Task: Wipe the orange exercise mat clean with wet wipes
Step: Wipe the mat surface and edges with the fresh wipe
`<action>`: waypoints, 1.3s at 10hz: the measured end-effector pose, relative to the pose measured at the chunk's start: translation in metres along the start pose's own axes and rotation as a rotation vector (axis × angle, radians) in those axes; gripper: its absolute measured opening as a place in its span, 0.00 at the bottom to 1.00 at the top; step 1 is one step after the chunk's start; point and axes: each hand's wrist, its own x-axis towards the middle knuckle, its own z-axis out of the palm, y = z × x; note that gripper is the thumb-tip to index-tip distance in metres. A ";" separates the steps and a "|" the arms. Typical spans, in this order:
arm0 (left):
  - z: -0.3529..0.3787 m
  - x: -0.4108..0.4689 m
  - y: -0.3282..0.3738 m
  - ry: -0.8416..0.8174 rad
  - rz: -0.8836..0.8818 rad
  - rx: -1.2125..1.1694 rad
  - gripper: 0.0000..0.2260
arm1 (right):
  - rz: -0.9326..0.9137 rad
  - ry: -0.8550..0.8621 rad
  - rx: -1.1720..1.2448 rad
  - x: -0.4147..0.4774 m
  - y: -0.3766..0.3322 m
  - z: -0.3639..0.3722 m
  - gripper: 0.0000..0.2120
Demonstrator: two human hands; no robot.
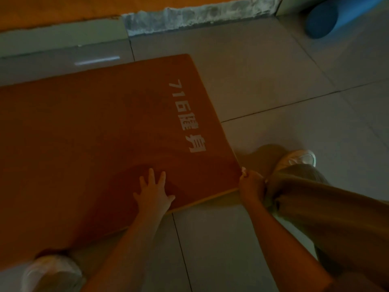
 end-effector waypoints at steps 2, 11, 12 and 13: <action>0.002 -0.003 -0.011 0.015 0.062 0.004 0.34 | 0.068 0.098 0.096 -0.035 0.012 0.003 0.09; 0.018 -0.033 -0.081 0.028 -0.020 -0.038 0.33 | -0.256 0.258 -0.145 -0.088 0.051 0.062 0.12; 0.020 -0.033 -0.078 0.042 -0.028 -0.026 0.33 | -0.288 0.246 -0.163 -0.099 0.053 0.073 0.19; 0.020 -0.033 -0.078 0.049 -0.029 -0.018 0.33 | -0.287 0.269 -0.169 -0.098 0.053 0.073 0.17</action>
